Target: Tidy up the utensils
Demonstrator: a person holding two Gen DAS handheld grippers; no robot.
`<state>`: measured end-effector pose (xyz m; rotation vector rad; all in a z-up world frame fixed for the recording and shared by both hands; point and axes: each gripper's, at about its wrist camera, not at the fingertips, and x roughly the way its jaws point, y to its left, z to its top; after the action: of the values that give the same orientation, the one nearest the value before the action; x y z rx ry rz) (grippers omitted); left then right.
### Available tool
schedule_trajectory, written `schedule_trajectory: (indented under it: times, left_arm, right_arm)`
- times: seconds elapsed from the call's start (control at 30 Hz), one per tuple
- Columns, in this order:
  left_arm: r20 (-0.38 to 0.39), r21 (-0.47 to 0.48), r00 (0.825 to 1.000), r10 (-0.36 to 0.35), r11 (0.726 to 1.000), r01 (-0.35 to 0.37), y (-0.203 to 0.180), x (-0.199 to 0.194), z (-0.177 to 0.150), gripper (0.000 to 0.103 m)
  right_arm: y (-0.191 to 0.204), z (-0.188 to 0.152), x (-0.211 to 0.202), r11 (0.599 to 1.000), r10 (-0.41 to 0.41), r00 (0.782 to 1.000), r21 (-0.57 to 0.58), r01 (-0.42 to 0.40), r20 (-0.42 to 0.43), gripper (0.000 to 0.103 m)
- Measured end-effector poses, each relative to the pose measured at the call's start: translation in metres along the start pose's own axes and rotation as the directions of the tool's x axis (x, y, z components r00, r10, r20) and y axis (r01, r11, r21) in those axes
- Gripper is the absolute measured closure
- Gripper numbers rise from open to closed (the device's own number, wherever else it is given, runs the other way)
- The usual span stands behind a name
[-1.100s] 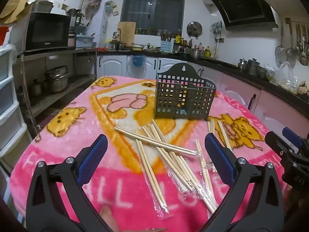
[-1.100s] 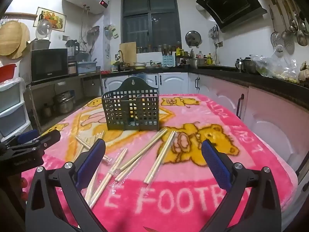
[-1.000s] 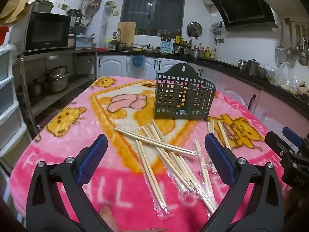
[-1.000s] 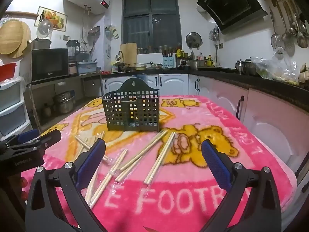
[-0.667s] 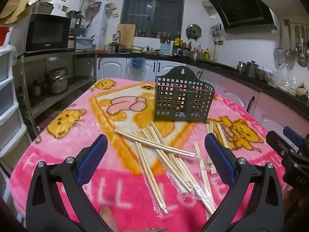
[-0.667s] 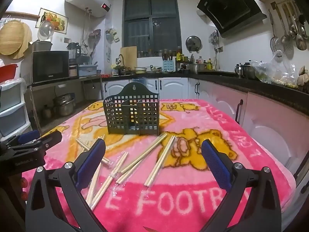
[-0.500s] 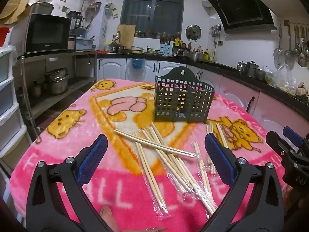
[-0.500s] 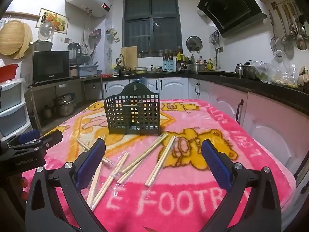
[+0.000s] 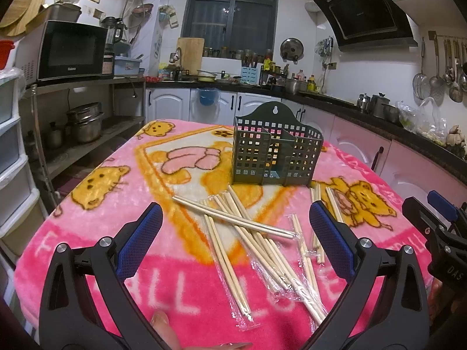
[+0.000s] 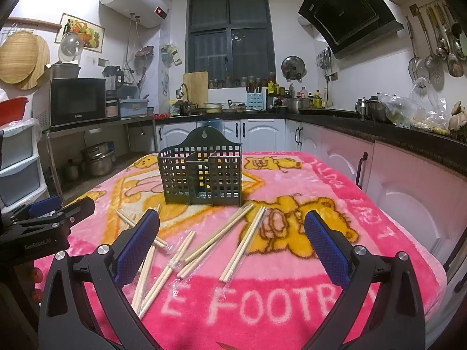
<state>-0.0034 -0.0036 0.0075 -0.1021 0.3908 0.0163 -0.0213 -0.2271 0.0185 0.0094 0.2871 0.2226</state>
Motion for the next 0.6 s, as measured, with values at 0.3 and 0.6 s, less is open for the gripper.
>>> schedule_trajectory:
  times: [0.3, 0.6]
  left_arm:
    - [0.002, -0.001, 1.0, -0.003, 1.0, 0.003, 0.0, 0.0, 0.0, 0.01]
    - [0.009, 0.001, 1.0, -0.004, 1.0, 0.004, -0.005, -0.008, 0.011, 0.01]
  right_arm:
    - [0.0, 0.001, -0.001, 1.0, -0.001, 1.0, 0.001, 0.001, 0.003, 0.006]
    - [-0.001, 0.001, -0.001, 1.0, -0.002, 1.0, 0.002, 0.002, 0.004, 0.006]
